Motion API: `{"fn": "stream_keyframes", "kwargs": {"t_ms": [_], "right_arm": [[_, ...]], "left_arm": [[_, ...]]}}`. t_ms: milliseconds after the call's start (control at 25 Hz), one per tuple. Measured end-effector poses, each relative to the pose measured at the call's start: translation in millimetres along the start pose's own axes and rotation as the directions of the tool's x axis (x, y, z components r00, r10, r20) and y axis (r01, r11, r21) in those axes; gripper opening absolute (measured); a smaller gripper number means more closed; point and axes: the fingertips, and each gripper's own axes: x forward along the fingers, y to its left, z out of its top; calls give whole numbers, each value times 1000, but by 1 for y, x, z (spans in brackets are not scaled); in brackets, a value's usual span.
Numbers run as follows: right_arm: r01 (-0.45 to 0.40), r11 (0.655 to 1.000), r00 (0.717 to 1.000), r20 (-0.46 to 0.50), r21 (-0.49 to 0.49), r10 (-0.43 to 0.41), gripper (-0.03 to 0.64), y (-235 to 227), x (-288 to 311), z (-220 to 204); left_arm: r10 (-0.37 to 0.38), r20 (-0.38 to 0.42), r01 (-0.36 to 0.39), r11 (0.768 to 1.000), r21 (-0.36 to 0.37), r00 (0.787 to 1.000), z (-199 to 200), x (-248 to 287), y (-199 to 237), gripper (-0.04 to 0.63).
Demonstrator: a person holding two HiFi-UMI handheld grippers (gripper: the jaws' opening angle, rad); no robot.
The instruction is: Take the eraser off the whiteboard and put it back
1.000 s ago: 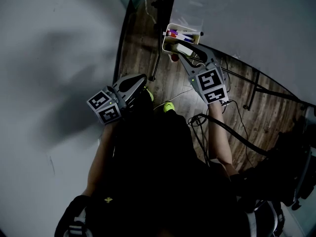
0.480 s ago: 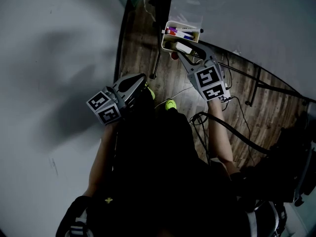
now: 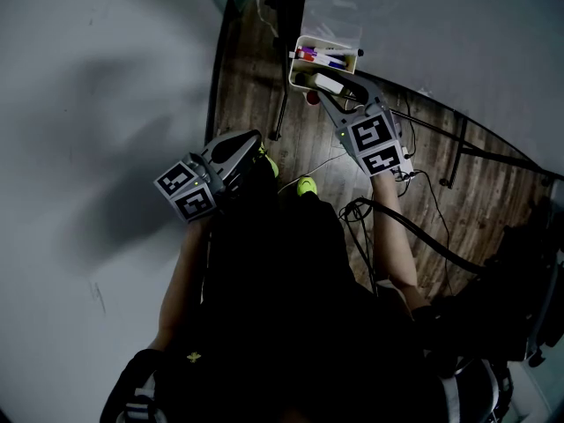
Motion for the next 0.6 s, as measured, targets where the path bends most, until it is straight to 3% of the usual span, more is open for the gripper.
{"fn": "stream_keyframes", "kwargs": {"t_ms": [600], "right_arm": [[3, 1000, 1000, 18, 2, -3, 190, 0, -2, 5]], "left_arm": [[-2, 8, 2, 1000, 13, 1000, 3, 1, -3, 17]]}}
